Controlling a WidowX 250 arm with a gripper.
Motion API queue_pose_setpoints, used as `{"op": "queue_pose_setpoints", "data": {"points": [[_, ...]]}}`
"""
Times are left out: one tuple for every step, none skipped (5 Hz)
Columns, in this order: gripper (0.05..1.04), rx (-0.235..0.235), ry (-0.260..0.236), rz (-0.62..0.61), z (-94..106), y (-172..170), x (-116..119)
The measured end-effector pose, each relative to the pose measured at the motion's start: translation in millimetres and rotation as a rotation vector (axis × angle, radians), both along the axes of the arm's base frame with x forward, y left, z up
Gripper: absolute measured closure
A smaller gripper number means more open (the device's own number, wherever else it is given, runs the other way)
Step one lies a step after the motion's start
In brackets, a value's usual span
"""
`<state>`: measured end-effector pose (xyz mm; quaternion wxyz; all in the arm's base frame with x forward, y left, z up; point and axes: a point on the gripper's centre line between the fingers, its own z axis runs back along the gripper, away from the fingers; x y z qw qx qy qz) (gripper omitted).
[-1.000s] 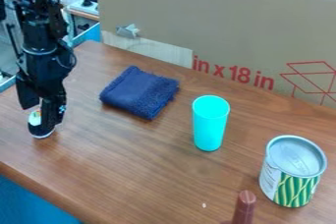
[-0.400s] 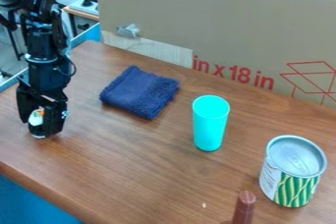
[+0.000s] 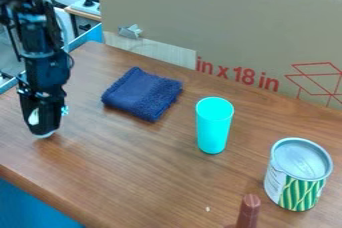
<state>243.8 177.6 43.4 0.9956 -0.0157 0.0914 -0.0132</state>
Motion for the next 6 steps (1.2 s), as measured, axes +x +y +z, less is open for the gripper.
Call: {"op": "queue_pose_setpoints", "data": {"points": [[0.541, -0.017, -0.076, -0.003, 21.4, 0, 25], [0.541, -0.022, -0.177, -0.043, 39.5, 13, 67], [0.541, 0.001, -0.208, -0.036, 31.7, 36, 102], [0.541, 0.032, -0.196, -0.039, 18.7, 52, 129], [0.541, 0.025, -0.172, -0.041, 8.1, 56, 143], [0.541, 0.016, -0.068, -0.037, 1.9, 57, 144]]}}
